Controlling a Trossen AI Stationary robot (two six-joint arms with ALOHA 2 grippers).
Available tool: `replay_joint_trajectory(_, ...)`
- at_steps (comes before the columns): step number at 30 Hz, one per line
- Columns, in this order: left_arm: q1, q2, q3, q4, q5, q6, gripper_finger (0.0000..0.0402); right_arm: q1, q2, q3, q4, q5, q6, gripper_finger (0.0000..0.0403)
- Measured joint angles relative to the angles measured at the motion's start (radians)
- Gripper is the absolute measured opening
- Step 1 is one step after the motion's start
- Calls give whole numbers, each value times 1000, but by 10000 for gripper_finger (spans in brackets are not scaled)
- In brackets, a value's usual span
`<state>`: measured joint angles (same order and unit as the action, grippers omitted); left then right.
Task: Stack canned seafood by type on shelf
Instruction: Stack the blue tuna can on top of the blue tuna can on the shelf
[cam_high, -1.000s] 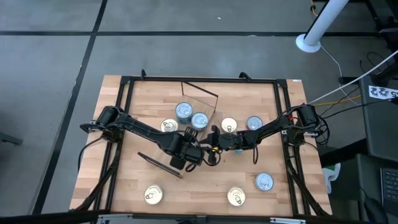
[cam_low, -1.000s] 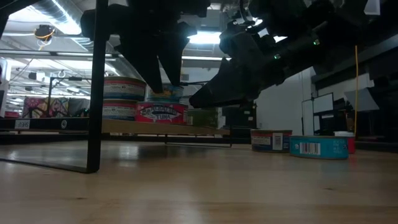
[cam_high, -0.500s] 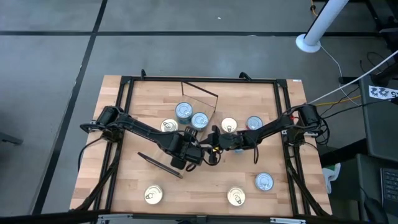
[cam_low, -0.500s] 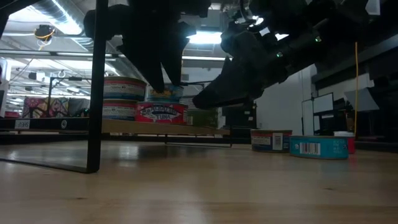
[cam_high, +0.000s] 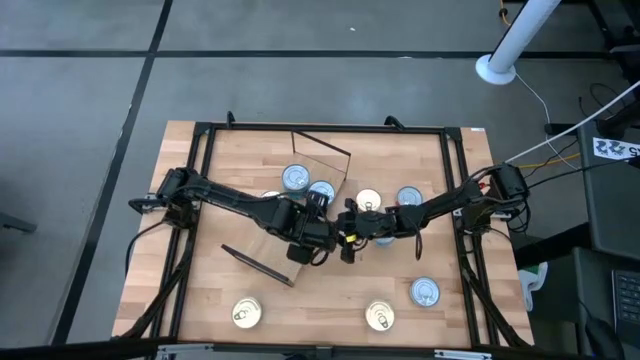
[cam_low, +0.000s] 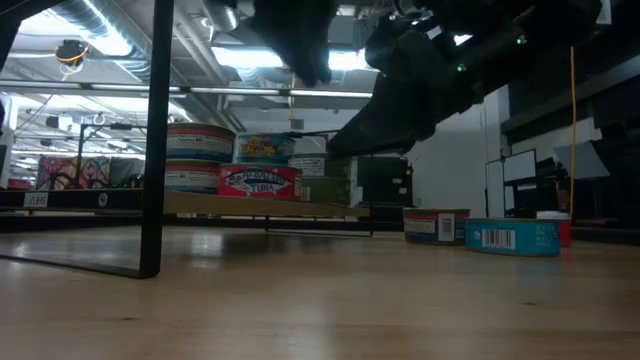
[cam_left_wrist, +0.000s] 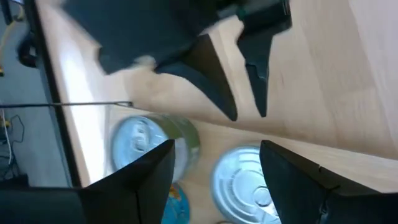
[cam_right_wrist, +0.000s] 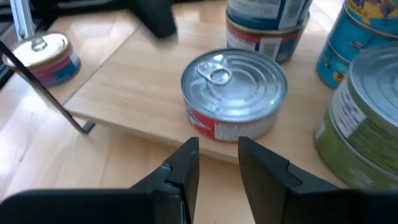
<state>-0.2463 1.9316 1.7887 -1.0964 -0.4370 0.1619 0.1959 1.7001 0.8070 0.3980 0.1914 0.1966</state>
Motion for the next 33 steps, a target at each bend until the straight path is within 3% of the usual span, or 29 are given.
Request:
replay_joint_trajectory(8,2,0,181,-139,-11,-40,233,0,-75,0,-98,1,-22,113)
replay_joint_trajectory(20,-116,0,348,-367,-14,-358,233,0,-100,0,-118,-3,-52,113)
replay_joint_trajectory(25,-222,0,354,-475,-7,-574,233,1,-100,0,-117,-102,-52,113)
replay_joint_trajectory(33,-393,0,353,-471,36,-878,233,2,-100,0,-101,-368,-51,113)
